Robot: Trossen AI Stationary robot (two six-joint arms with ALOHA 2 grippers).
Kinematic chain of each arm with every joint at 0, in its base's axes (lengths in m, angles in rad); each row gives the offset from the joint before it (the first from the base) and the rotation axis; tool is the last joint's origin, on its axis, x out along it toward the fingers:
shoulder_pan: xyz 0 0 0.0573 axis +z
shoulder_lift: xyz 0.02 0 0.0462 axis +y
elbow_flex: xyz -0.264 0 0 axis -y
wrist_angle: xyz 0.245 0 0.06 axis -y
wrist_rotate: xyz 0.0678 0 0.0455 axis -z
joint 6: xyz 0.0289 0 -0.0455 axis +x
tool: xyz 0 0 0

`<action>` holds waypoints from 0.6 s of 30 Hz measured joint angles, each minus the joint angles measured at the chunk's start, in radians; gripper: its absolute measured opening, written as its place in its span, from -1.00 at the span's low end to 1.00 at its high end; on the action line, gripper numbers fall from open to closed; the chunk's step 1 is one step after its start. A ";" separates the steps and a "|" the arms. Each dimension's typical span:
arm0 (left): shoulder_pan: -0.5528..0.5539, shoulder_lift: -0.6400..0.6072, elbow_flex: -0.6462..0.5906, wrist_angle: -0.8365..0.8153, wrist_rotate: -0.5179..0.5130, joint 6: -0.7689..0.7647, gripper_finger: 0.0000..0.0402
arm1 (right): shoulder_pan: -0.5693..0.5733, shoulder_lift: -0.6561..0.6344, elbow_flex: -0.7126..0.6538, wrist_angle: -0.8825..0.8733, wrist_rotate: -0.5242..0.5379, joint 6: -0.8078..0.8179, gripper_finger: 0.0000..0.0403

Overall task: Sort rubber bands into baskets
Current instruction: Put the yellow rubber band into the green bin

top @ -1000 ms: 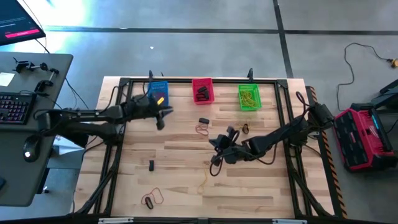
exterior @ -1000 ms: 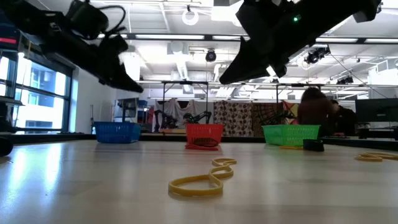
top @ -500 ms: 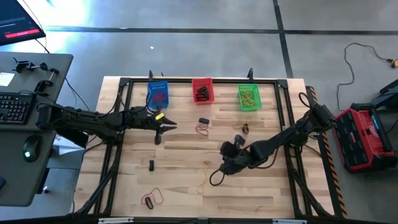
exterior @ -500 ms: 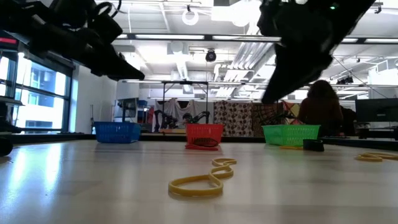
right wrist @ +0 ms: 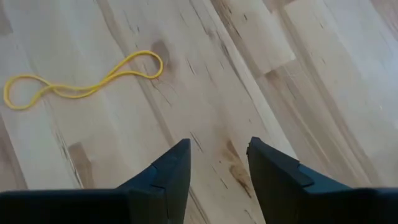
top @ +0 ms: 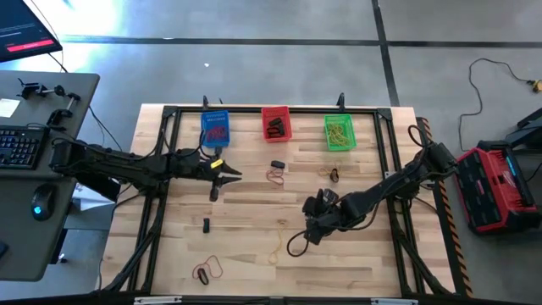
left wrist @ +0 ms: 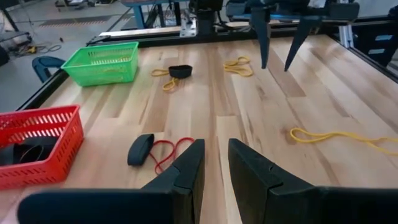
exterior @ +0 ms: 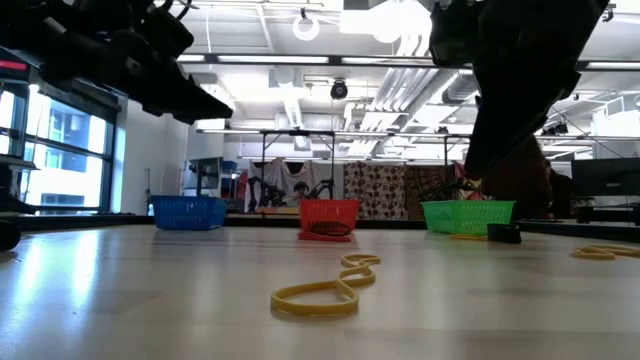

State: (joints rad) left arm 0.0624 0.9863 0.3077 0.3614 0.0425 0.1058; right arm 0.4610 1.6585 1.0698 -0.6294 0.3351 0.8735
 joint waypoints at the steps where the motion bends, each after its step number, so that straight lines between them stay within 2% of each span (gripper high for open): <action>1: 0.000 0.000 0.000 0.001 -0.004 -0.005 -0.69 | 0.000 0.000 0.000 0.000 -0.001 0.001 -0.26; 5: 0.000 0.012 0.000 0.002 -0.029 -0.068 -0.70 | 0.000 0.000 0.000 -0.042 -0.007 0.013 -0.26; 11: -0.006 0.094 0.011 0.005 -0.021 -0.128 -0.79 | -0.002 0.000 -0.011 -0.299 -0.102 0.127 -0.26; 14: -0.006 0.154 0.034 0.010 -0.021 -0.117 -0.84 | -0.002 0.000 -0.032 -0.390 -0.155 0.173 -0.26; 18: -0.005 0.224 0.072 0.012 -0.026 -0.077 -0.89 | -0.007 0.000 -0.070 -0.421 -0.166 0.192 -0.26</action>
State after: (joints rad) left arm 0.0570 1.2099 0.3792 0.3733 0.0165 0.0286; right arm 0.4539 1.6585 0.9996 -1.0500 0.1688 1.0654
